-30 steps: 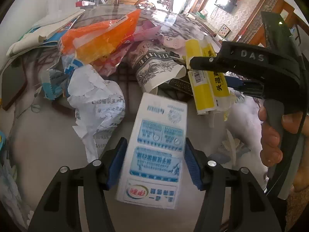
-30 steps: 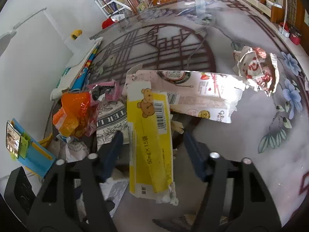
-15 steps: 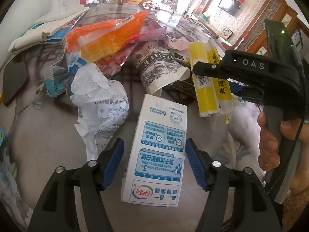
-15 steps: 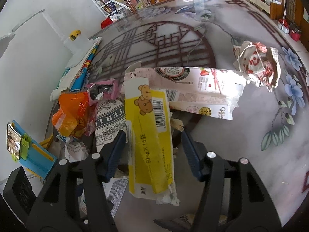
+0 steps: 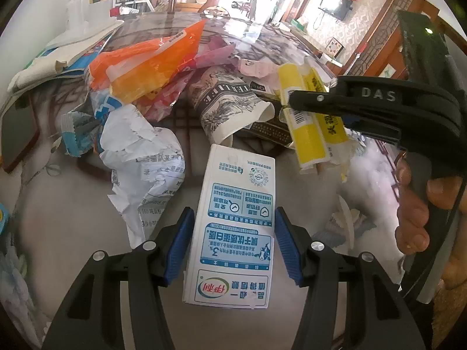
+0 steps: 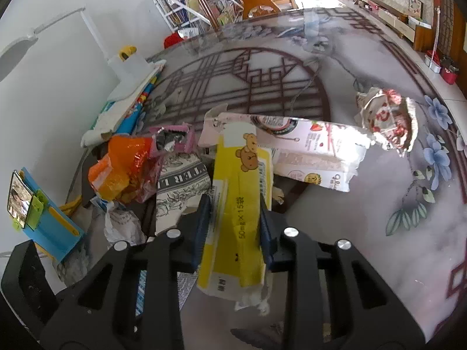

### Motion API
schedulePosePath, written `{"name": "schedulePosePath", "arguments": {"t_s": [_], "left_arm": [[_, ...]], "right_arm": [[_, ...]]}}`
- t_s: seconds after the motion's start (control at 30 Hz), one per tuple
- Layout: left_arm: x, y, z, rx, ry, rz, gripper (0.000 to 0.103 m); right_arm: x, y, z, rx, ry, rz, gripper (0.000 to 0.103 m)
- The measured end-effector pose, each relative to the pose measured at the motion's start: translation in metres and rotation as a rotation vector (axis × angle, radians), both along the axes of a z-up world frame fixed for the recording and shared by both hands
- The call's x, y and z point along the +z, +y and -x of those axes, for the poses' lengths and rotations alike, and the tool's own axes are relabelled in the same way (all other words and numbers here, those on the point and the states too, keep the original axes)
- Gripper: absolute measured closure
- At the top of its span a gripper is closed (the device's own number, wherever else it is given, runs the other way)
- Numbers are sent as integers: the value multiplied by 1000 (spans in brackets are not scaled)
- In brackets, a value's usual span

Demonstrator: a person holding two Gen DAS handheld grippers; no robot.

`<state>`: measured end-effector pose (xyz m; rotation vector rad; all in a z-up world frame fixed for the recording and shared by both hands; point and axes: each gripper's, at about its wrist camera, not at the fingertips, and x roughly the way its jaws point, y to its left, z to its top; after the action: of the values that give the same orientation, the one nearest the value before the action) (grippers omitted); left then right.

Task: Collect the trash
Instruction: 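Grasp the yellow bear-print box with the right tool while the left tool holds the milk carton, then carry the milk carton and yellow box to the red bucket and open both tools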

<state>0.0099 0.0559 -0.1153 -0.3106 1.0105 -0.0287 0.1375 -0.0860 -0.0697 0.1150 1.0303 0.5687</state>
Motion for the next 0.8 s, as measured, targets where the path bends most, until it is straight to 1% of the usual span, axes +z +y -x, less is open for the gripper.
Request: {"name": "schedulePosePath", "arguments": {"t_s": [0.27,0.43,0.6,0.67,0.8], "left_arm": [[1,1,2,-8,-3,18,50],[8,-2,3,-26,-37,22,50],[12,-6,5,-38,-59,10,50],[16,-9,7,-48,-80,-6,50],[21,-21,10,-78,-110,-108,50]], "right_arm": [[12,-21,17,11,-9,-63,73],[27,-39,37,29,-95,-31,73],[37,-63,45,2,-141,-38,73],[40,-74,47,-17,-146,-47,73],[46,-102,52,-60,-165,-55,73]]}}
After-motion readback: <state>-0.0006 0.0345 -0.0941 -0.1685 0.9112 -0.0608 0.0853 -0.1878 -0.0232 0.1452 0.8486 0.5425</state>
